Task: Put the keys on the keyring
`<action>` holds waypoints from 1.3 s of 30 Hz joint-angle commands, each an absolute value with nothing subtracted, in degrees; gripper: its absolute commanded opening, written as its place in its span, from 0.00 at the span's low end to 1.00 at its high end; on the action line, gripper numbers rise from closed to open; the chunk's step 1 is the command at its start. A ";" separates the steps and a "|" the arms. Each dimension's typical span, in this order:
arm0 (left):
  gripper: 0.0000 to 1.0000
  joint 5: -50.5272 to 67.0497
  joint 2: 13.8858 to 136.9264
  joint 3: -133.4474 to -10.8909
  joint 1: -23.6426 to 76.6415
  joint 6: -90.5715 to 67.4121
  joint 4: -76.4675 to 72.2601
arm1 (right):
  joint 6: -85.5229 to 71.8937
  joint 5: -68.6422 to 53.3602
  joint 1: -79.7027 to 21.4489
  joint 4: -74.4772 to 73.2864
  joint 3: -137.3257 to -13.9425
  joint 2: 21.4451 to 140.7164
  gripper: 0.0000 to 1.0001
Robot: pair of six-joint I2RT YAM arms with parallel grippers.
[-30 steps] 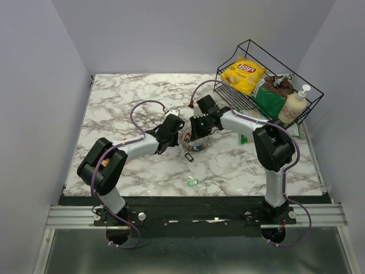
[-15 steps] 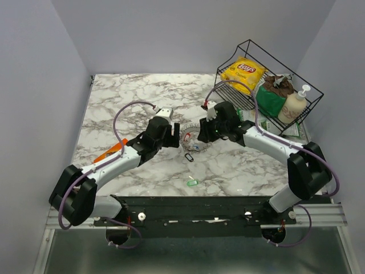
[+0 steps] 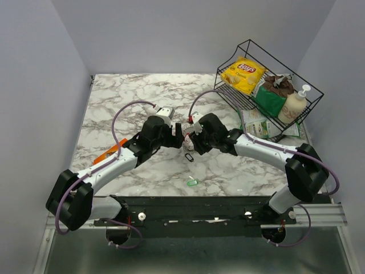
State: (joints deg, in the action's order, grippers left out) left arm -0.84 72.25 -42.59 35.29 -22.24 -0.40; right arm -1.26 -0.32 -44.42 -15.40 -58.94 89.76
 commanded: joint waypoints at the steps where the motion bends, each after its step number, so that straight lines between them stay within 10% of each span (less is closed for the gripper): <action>1: 0.87 3.25 70.67 -42.19 34.37 -22.85 -2.11 | 2.81 7.55 -47.89 -18.63 -60.64 92.90 0.53; 39: 0.87 6.24 69.96 -40.25 33.58 -24.17 -2.37 | 3.69 18.19 -52.29 -22.32 -65.30 104.15 0.38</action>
State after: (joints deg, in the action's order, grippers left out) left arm 3.62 71.13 -40.53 33.04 -23.44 -0.36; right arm 3.57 15.88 -51.40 -22.37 -62.98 102.35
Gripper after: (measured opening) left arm 0.873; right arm 0.387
